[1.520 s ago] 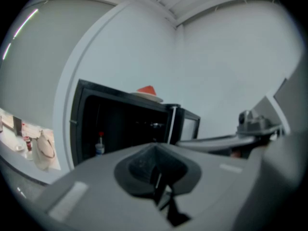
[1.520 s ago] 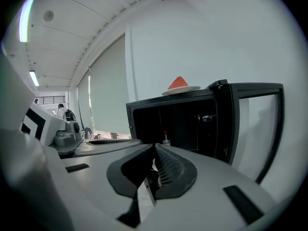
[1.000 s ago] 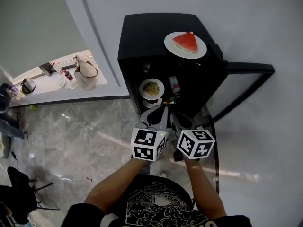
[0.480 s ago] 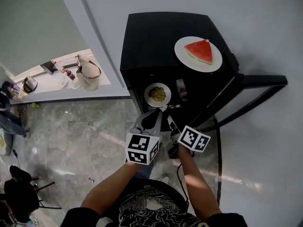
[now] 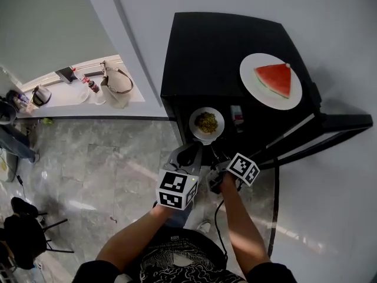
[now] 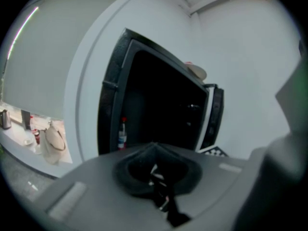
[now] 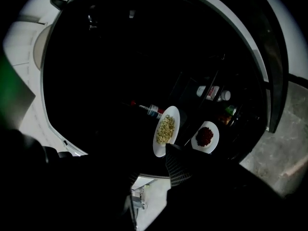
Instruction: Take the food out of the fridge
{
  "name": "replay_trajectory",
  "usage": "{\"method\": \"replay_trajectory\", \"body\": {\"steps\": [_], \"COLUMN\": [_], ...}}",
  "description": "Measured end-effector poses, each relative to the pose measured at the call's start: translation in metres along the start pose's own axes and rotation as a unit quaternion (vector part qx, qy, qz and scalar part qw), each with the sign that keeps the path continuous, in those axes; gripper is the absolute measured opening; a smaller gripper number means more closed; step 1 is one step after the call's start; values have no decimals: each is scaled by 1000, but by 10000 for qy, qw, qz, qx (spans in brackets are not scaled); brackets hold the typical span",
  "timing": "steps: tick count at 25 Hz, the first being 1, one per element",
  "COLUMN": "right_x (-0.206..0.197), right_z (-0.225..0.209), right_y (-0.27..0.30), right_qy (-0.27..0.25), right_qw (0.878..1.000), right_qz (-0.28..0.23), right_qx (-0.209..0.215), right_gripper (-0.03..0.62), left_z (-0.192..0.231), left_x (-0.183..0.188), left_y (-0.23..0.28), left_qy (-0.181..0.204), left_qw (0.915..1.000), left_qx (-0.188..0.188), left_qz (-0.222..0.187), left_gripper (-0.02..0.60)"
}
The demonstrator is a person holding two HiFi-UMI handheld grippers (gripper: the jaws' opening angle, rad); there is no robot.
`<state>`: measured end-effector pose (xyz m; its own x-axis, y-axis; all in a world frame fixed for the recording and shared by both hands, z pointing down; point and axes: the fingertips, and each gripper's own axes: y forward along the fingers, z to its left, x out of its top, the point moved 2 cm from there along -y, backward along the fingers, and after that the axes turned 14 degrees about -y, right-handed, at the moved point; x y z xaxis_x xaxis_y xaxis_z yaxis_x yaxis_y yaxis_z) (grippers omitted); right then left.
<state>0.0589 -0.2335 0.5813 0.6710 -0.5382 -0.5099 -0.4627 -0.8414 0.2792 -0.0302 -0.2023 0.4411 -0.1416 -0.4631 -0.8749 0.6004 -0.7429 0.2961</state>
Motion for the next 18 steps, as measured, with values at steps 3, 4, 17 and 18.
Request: {"method": "replay_trajectory", "body": {"steps": [3,4,17,18], "right_x": [-5,-7,-25,-26], "right_z": [-10,-13,-23,-24], "right_y": [15,20,62,62], "right_qy": [259,349,1475,1602], "right_qw": [9997,9994,9888,9868], "right_qz": [21,35,150,133], "right_qx": [-27,-41,161,185], "right_gripper": [109,114,80,69], "left_z": [7,8,23,24], "left_x": [-2,-2,-8,-8], "left_y": [2,4,10,9], "left_qy": [11,35,121,118], "left_qw": [10000,9999,9994,9994], "left_qx": [23,18,121,137], "left_qz": [64,100,308,309], "left_gripper": [2,2,2,2]}}
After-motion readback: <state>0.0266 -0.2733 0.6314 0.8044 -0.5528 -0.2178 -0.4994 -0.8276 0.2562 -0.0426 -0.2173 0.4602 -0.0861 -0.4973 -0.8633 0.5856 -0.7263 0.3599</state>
